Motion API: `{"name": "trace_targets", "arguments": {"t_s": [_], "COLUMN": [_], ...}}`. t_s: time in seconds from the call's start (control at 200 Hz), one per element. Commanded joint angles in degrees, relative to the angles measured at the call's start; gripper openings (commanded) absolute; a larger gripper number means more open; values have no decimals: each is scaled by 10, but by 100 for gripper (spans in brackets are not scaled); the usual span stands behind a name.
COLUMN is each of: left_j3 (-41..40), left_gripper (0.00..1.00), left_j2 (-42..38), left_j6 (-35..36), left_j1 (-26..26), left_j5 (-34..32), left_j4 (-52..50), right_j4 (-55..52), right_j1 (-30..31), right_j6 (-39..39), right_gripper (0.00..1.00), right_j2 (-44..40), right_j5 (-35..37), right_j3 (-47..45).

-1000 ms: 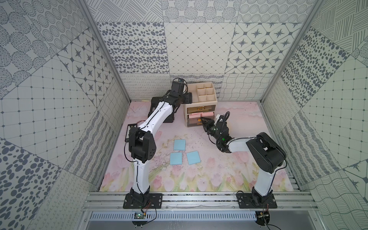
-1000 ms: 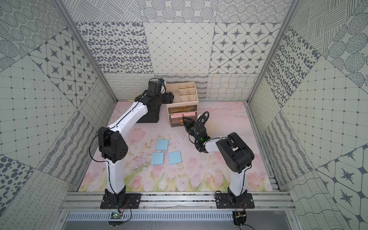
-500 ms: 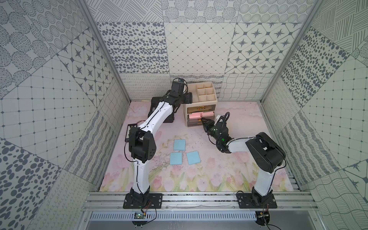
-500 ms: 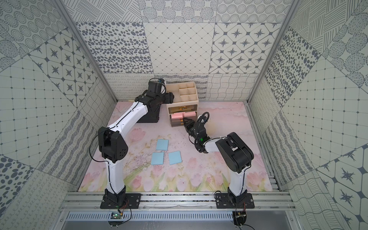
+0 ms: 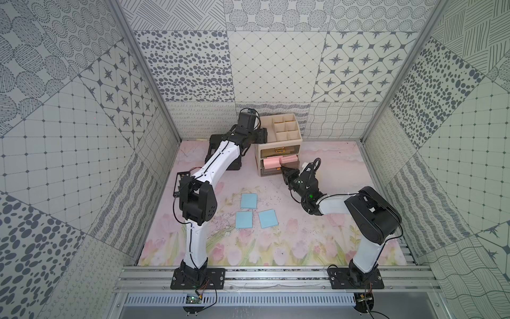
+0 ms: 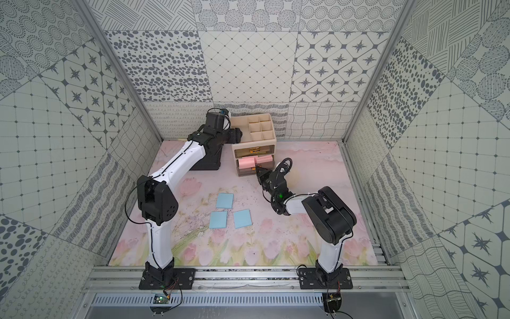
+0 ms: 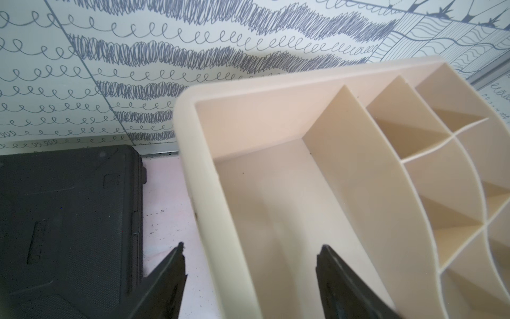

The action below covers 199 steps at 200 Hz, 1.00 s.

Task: Please put the sticky notes in the drawer by color
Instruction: Adjust the drawer in the storage box.

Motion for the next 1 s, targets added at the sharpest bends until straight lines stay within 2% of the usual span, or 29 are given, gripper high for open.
{"name": "trace_targets", "arguments": {"t_s": [0.0,0.58,0.725,0.991], "left_j3": [8,14,15,19], "left_gripper": [77,77,77,79], "left_j2": [9,14,16,-2], "left_j6": [-3,3,3,5], "left_j1": [2,0,-1,-1], "left_j5": [3,-2,-1,11], "left_j4": [-17,-31,-31,-32], "right_j4": [0,-27,-67,-36], "right_j1": [8,35,39,38], "right_j6": [-31,-15,-30,-10], "right_gripper": [0,0,0,0], "right_j2": [-24,-90,-112,-82], "right_j5": [11,34,47,49], "right_j3": [-16,-61,-64,-56]}}
